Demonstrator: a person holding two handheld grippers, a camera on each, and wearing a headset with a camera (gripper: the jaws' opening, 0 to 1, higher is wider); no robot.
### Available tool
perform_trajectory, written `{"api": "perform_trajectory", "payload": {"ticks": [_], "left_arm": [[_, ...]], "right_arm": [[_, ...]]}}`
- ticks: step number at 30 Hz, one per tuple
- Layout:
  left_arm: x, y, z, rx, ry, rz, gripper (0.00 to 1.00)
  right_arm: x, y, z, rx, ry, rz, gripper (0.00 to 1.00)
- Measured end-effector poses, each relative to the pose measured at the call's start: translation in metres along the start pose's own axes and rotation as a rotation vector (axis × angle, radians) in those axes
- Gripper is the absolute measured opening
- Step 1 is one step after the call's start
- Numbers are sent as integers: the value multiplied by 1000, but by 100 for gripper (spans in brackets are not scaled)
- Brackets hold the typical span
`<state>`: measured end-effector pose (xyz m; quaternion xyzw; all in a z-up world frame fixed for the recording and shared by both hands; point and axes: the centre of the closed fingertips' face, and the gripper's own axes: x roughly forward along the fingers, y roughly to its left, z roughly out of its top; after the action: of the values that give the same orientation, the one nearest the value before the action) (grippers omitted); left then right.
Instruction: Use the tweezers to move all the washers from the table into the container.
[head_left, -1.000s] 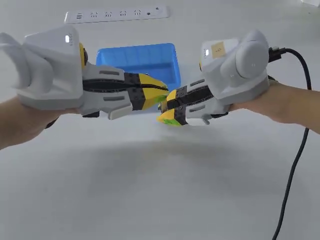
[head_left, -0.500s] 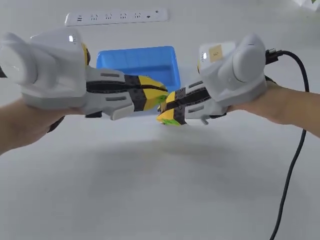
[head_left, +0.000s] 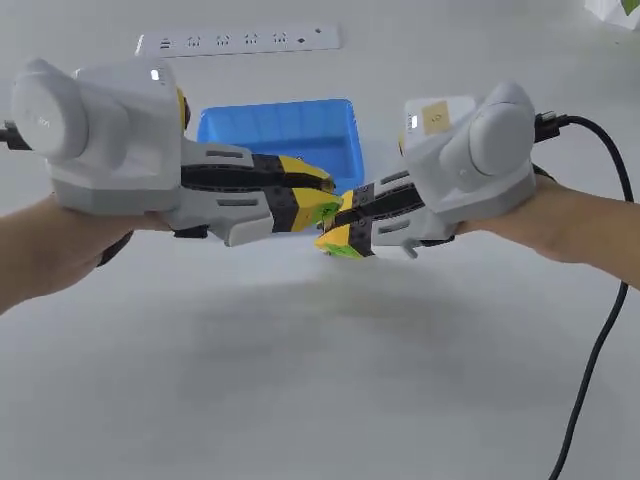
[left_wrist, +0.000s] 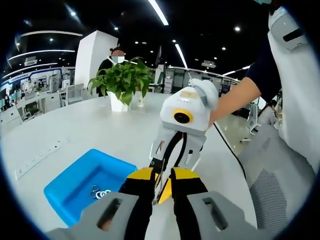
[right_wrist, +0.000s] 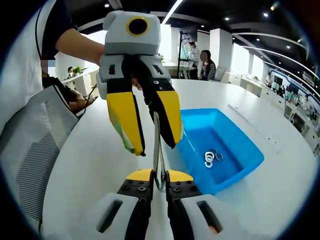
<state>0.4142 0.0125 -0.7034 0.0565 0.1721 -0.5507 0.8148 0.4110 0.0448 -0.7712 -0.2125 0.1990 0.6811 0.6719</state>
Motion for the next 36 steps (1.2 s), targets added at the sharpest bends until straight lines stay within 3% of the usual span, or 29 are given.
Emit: {"api": "perform_trajectory", "payload": {"ticks": [4,5,8,13,15,16,19,24,28,36], "left_arm": [[-6,-4,-7,-14,35,-6,21],[-9,-5,-14,-22,73,1,24],[-17,-9,-21,-9,108,5,28],[-38,-17,-28,-61,118,41,38],[-44,-20,-32,-111,137,63,45],[-48,-21,-33,-124,139,77,50],[-58,-24,-36,-111,136,102,51],[-72,-18,-37,-166,96,191,61],[-77,-27,-38,-168,86,196,72],[-89,-39,-47,-209,77,226,82]], "right_arm": [[-4,-2,7,18,-21,-12,10],[-6,-3,9,19,-24,-14,10],[-9,-1,12,28,-32,-14,10],[-16,3,18,24,-33,-23,10],[-19,5,21,21,-35,-25,10],[-20,6,23,19,-36,-26,10],[-23,8,29,10,-36,-27,10],[-28,7,40,4,-38,-34,10],[-37,3,50,4,-48,-52,10],[-50,-6,72,-35,-43,-76,10]]}}
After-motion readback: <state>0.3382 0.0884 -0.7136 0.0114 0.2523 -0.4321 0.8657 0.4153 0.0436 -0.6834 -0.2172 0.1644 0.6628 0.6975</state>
